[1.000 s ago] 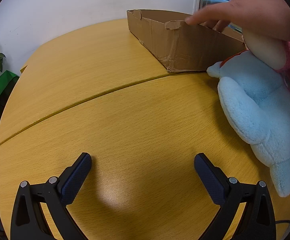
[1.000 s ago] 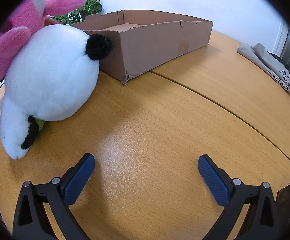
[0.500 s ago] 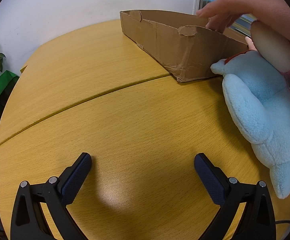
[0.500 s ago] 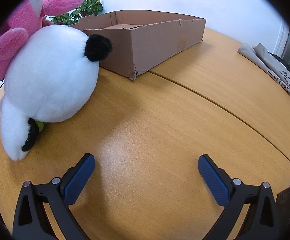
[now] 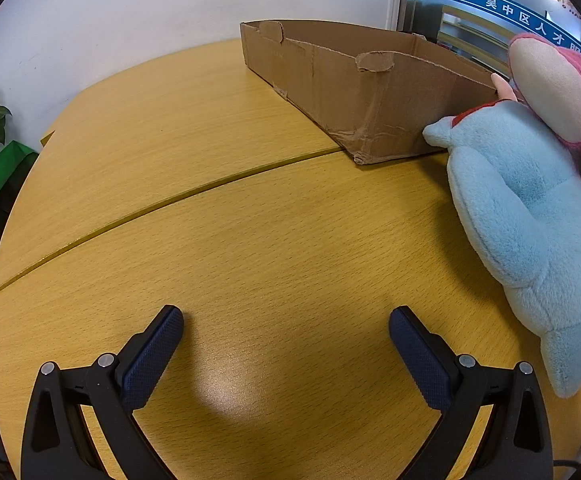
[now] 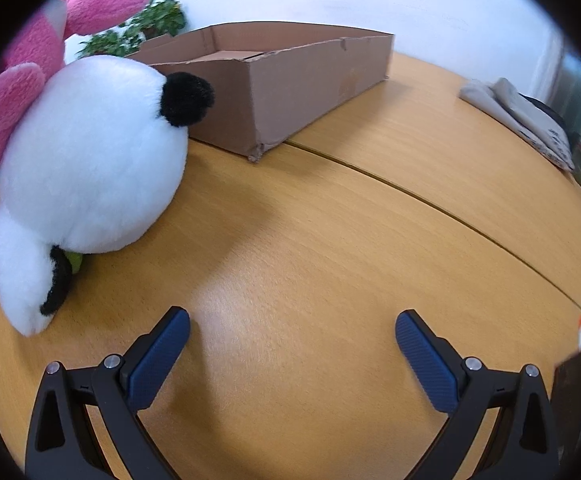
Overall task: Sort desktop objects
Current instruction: 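Move both tools over the pink bear lying on the plush pile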
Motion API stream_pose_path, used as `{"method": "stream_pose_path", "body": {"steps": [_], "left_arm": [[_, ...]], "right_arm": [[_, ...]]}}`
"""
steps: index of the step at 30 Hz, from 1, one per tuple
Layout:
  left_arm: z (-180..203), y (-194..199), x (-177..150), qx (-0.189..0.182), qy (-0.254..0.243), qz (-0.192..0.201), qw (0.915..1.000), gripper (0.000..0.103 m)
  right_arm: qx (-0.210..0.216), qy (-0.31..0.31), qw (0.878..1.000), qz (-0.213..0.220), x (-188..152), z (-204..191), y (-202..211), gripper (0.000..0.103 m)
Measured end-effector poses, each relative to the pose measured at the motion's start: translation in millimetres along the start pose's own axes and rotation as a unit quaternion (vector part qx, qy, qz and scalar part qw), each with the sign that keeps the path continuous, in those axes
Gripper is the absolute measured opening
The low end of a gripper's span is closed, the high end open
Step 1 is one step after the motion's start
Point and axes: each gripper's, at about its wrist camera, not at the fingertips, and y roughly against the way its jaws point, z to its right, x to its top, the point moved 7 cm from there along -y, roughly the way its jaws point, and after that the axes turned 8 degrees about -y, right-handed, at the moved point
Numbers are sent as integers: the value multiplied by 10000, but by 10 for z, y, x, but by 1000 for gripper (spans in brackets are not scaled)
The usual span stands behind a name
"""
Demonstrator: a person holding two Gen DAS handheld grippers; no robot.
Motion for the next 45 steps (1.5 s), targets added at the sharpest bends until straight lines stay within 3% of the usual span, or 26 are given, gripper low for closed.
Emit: {"method": "stream_pose_path", "body": {"steps": [6,11,14,21,30,34,37,42,45], "left_arm": [[0,-12,-14,0,-1,0,10000,103],[-3,-16,-20,0,-1,0,10000,103],[-4,-17,-18,1,-1,0,10000,103],[5,-10,-20,3,8,0,10000,103],[85,76,-98,232,385,-26,9990,103],[363,598,-78,301,755,647,9946,103],[684,1139,-16,600,950,1178,9867,103],[1445,1709,22,1322,1094,1467,9742,103],[1898,1720,24,1176,1229,1383,9757,103]], "right_arm": [[-1011,-1,9921,739,-143,-125,732,103],[-988,-741,9839,1290,-249,-316,1485,103],[-929,-968,9798,1481,-268,-577,1729,103],[-532,-1155,9794,1571,-177,-1273,1648,103],[-603,-1933,9654,1643,-100,-1534,1474,103],[-804,-2022,9611,1700,-96,-1564,1516,103],[-1016,-1989,9586,1768,-53,-1574,1596,103],[-943,-2067,9573,1786,31,-1657,1689,103],[-947,-1906,9607,1783,55,-1773,1684,103]]}}
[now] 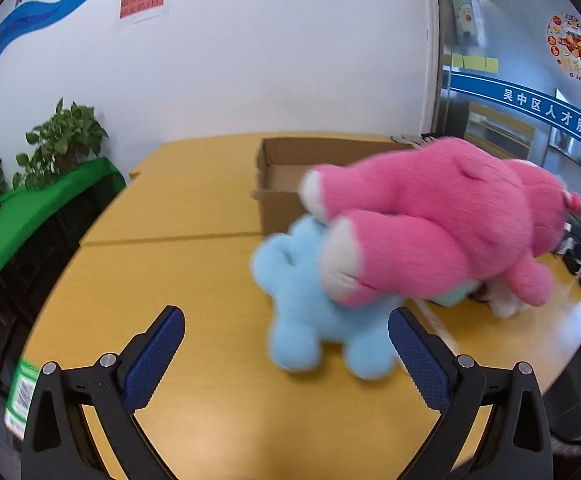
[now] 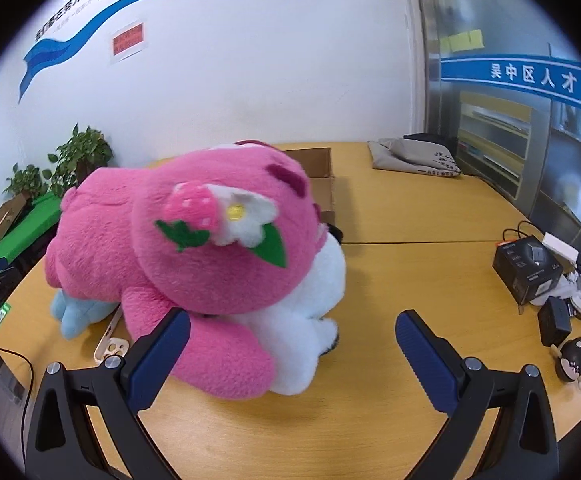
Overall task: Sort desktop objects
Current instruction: 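Move both tools over the pink bear lying on the plush pile, then close the left tool on the pink bear's back while the right tool grips its head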
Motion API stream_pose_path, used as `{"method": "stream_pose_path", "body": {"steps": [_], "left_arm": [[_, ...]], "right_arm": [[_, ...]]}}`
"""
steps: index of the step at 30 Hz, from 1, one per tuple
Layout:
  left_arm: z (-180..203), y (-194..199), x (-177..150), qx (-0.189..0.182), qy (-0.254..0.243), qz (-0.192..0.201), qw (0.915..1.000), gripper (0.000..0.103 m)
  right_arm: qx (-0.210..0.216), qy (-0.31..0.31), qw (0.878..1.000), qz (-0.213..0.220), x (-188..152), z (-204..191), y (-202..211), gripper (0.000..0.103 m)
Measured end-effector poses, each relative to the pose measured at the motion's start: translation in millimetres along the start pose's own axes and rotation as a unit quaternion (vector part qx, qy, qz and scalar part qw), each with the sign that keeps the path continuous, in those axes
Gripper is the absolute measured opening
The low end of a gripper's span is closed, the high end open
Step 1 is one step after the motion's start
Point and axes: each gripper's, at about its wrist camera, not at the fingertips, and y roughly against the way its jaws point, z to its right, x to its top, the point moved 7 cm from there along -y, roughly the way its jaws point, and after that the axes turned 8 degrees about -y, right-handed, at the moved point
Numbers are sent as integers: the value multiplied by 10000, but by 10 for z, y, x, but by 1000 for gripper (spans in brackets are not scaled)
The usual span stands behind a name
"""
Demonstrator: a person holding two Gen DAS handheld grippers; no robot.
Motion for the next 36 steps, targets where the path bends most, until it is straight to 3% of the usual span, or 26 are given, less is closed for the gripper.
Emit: {"method": "stream_pose_path", "body": {"steps": [6,13,18,27,36], "left_arm": [[695,113,29,-121,242,119,9996,103],[1062,119,207,-357,211,86,9991,103],[1174,153,370,-366,55,287,9989,103],[1162,-6,442,-607,291,301,9973,103],[1115,-94,549,-702,323,301,9966,103]], "right_arm": [[-82,-23,9999,-66,-31,-132,63,103],[-325,-112,9994,59,-25,-220,229,103],[-444,-83,9989,153,-18,-276,293,103],[-644,40,9978,167,66,-295,232,103],[-429,-23,9991,38,68,-297,43,103]]}}
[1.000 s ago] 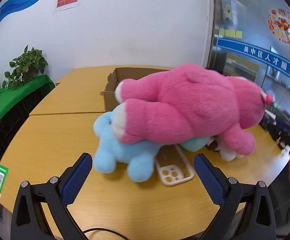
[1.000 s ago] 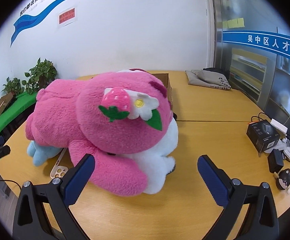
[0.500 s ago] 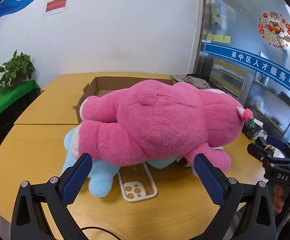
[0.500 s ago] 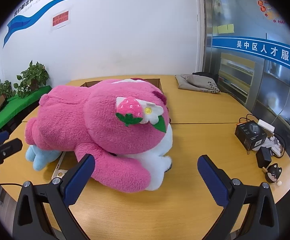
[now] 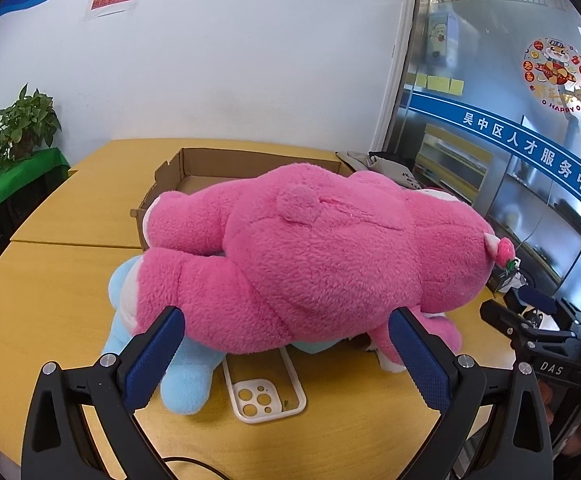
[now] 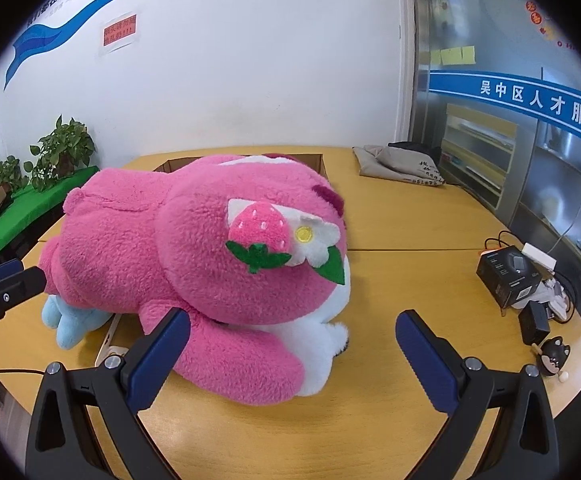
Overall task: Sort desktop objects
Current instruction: 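Close the left tool on the pink bear's back while the right tool grips its head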
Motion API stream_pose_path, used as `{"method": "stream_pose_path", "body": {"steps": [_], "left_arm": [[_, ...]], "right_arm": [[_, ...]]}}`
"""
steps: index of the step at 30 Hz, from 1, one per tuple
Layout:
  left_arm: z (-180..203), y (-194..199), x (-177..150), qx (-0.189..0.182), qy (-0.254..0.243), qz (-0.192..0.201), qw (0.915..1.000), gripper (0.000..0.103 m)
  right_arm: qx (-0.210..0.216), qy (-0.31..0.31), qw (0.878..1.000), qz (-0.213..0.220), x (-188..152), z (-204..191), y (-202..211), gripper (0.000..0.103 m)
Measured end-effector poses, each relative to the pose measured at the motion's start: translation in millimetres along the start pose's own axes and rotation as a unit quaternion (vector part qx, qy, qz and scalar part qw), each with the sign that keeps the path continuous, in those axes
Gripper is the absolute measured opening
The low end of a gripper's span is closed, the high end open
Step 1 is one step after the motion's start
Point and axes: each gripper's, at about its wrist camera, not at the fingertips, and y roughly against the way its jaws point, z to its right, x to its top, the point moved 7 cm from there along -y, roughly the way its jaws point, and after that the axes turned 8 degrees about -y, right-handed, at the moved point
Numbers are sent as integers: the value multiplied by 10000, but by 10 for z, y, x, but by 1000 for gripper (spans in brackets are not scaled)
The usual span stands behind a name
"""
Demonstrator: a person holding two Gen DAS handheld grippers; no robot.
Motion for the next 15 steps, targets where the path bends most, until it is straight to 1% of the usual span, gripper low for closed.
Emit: {"method": "stream_pose_path", "body": {"steps": [3,6,8,11,13,15], "left_arm": [[1,-20,61,-36,-3,-45,10000,103],[-15,-75,171,-212,69,-102,9997,103],[-56,-160,263,-266,157,-149,9994,103],[-102,-394,377,-379,212,-299,9986,103],[-139,-597,425,-490,176,-440,9977,103],[-197,-793,436,-672,221,-537,9960,103]], "right_arm": [[198,-44,9998,-5,12,13,3,103],[375,-85,9992,70,88,43,40,103],[491,-131,9986,109,195,81,40,103],[714,-183,9972,105,403,137,-47,103],[850,-165,9962,-36,513,135,-200,103],[1067,-95,9937,-322,597,117,-456,103]]}}
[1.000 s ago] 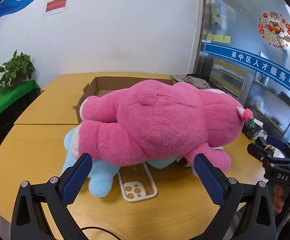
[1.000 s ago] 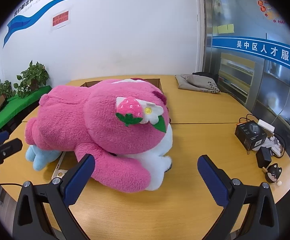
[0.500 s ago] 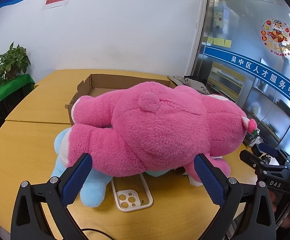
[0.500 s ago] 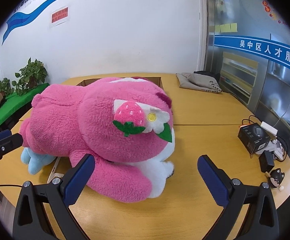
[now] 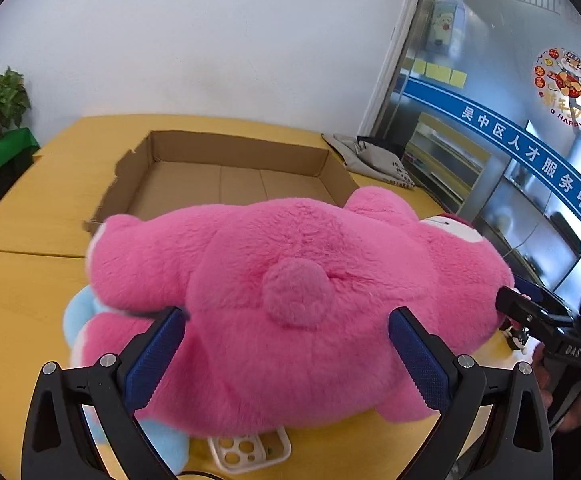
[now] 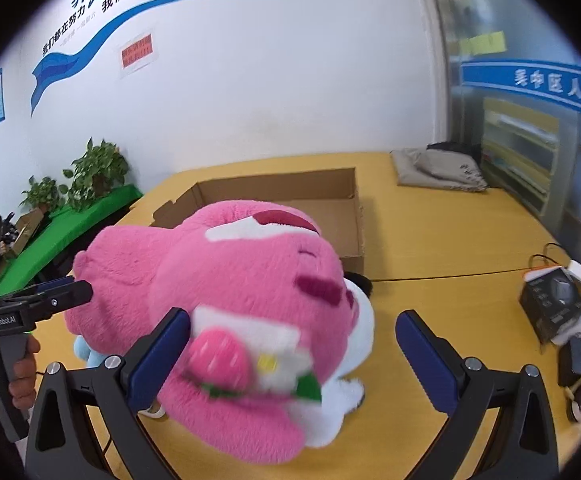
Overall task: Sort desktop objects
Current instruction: 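Close the left tool on the pink bear's back while the right tool grips its head, then lift the pink bear with both tools and carry it over the cardboard box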
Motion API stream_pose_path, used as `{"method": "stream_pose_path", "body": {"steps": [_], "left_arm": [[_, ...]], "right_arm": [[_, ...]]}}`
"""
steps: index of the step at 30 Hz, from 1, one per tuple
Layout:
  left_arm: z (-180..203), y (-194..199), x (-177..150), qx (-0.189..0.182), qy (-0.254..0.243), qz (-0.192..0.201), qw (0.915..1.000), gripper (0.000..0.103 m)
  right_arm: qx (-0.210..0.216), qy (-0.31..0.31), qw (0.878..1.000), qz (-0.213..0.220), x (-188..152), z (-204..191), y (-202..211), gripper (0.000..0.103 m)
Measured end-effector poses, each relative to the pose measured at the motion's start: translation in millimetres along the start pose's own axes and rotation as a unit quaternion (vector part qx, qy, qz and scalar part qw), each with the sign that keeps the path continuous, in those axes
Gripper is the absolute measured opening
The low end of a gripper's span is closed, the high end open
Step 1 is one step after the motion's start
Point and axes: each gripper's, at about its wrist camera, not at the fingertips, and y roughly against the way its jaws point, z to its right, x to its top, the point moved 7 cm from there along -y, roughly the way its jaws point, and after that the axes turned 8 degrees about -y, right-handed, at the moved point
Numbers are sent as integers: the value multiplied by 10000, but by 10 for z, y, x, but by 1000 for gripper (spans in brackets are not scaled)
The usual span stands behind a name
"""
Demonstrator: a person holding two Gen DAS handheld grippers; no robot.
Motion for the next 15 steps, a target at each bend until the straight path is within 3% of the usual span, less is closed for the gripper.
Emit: {"method": "stream_pose_path", "body": {"steps": [4,6,8,10,12,15], "left_arm": [[-163,-229,3,-510,398,-94,9979,101],[-151,-244,2,-521,267,-91,9982,85],[-141,-227,-9,-503,268,-115,9983,76],[-148,-181,-6,-529,352,-123,9979,67],[-151,-101,24,-522,388,-95,9978,52],[-125,-3,123,-493,303,-29,9983,43]], "right_arm": [[704,-224,9962,-456,94,86,-364,102],[1121,-462,9902,-688,69,111,-478,101],[1269,-494,9875,-792,10,89,-554,93],[1239,-424,9891,-679,-10,41,-533,75],[1203,-324,9911,-462,10,-35,-431,67],[1275,-287,9912,-220,106,-131,-279,61]]}}
